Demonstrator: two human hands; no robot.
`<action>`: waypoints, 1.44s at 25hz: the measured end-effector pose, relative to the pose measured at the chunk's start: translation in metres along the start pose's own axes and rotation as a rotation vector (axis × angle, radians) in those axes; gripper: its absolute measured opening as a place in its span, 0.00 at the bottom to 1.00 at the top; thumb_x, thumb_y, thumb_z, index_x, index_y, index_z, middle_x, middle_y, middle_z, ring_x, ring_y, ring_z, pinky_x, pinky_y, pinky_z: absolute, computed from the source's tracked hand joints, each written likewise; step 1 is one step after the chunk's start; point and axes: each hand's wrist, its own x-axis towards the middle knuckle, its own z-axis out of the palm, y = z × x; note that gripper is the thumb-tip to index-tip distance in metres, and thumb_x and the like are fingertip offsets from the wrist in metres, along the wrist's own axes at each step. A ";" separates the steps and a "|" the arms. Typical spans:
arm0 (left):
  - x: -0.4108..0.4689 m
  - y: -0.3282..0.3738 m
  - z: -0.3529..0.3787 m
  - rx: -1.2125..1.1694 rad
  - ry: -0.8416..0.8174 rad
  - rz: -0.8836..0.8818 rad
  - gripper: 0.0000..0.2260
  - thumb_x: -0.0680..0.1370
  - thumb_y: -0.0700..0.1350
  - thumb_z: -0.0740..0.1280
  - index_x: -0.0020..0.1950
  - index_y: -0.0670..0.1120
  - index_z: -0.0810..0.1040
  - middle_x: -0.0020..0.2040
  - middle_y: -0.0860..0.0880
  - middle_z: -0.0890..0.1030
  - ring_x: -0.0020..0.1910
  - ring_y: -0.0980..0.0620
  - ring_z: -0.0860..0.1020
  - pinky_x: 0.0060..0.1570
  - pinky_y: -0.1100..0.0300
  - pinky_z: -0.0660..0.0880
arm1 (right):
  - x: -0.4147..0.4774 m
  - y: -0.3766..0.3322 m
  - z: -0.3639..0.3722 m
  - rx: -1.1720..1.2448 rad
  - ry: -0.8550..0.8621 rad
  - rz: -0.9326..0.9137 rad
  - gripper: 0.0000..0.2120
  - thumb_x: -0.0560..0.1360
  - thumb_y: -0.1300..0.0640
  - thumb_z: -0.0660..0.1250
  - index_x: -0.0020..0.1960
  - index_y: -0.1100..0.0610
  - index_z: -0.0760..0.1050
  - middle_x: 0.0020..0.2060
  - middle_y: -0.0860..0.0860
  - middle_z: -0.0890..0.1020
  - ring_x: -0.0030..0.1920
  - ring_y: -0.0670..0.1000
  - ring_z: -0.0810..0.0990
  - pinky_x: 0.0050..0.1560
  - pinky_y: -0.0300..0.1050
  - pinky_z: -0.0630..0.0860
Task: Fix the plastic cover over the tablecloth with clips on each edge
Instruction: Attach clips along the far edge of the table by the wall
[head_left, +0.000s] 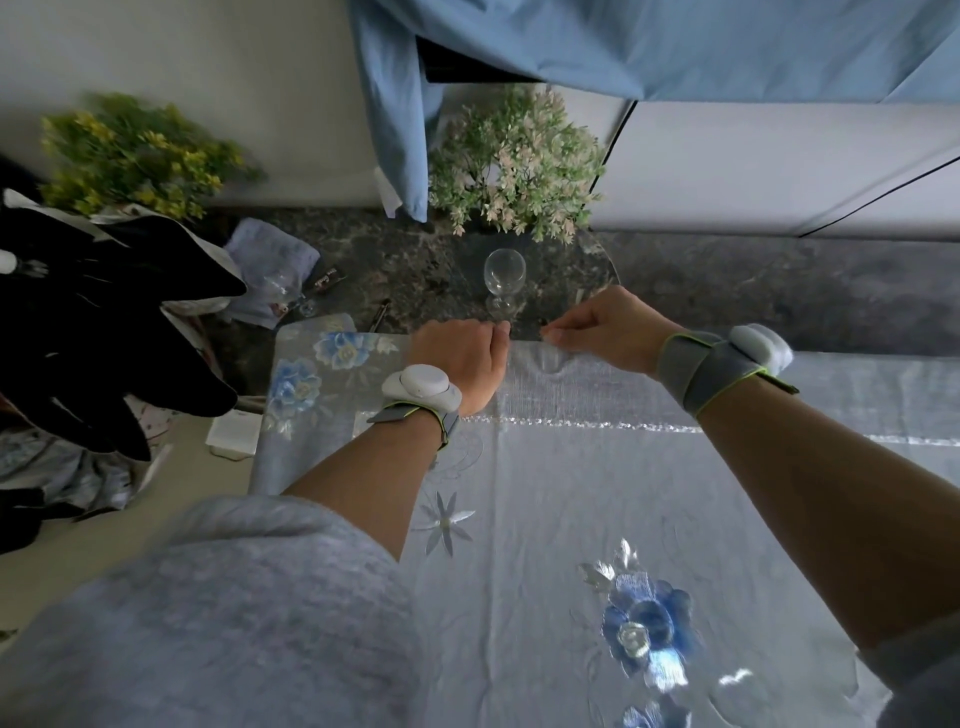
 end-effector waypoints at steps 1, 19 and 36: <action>0.000 0.000 0.000 0.006 -0.004 0.004 0.23 0.83 0.53 0.46 0.35 0.48 0.71 0.32 0.51 0.73 0.31 0.47 0.72 0.38 0.57 0.66 | 0.000 0.000 0.002 -0.004 0.008 -0.005 0.10 0.73 0.56 0.72 0.52 0.57 0.84 0.45 0.54 0.86 0.44 0.46 0.79 0.53 0.44 0.77; -0.008 0.001 0.012 0.087 0.004 -0.008 0.19 0.83 0.52 0.49 0.57 0.44 0.76 0.55 0.44 0.79 0.54 0.42 0.76 0.56 0.50 0.67 | -0.039 -0.004 0.025 -0.244 0.194 0.005 0.14 0.79 0.48 0.60 0.58 0.48 0.81 0.49 0.54 0.85 0.50 0.58 0.81 0.55 0.52 0.77; -0.151 0.153 -0.041 -0.131 -0.192 0.182 0.11 0.79 0.44 0.57 0.55 0.43 0.76 0.56 0.44 0.76 0.54 0.41 0.77 0.50 0.52 0.73 | -0.280 0.062 -0.050 -0.289 0.258 0.454 0.11 0.76 0.52 0.65 0.52 0.55 0.83 0.53 0.56 0.83 0.55 0.59 0.80 0.55 0.48 0.76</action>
